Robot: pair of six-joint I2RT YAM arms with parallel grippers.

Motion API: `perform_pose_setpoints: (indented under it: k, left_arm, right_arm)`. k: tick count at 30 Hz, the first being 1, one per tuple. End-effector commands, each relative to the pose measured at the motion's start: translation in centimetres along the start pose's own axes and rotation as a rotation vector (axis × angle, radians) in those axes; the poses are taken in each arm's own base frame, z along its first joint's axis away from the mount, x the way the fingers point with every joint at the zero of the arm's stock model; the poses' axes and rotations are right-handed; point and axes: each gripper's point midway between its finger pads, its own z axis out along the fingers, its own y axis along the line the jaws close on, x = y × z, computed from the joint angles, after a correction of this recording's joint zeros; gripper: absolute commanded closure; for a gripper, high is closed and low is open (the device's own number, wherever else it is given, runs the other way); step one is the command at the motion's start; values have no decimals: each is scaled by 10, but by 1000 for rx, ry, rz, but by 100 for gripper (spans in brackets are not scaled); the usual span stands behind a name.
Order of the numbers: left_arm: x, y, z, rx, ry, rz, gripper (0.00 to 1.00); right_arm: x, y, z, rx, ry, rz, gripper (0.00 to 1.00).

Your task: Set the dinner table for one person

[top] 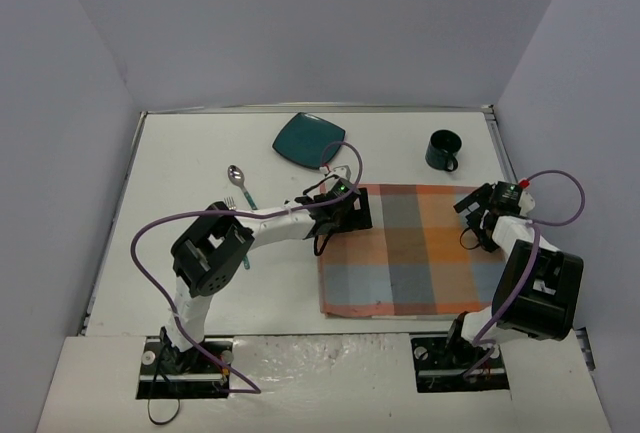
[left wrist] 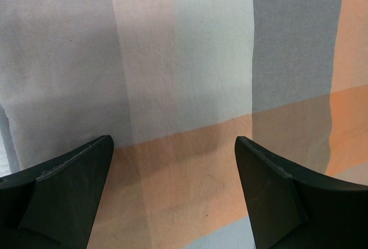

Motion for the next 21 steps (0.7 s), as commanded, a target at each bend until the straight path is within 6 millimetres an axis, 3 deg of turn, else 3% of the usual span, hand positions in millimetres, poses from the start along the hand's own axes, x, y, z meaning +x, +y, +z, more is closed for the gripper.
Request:
perform_pose_setpoints:
  k: [1,5,9,15,21]
  left_arm:
    - [25,21,6,-74,76,-42,16]
    - [21,26,6,-85,64,-53,16]
    - [6,16,-3,-64,31,-20,13]
    - [-44,-20,-39,4,-80,77,6]
    - [-92,-54,-90,88,-187,151,3]
  right_arm:
    - [-3,-10,10,49,5,-24,0]
    - [-4,-4,11,28,10,-32,0]
    - [-12,4,1,-2,-16,-46,0]
    - [-44,38,-38,-101,-110,-71,0]
    - [-81,78,-101,-238,-251,-107,0]
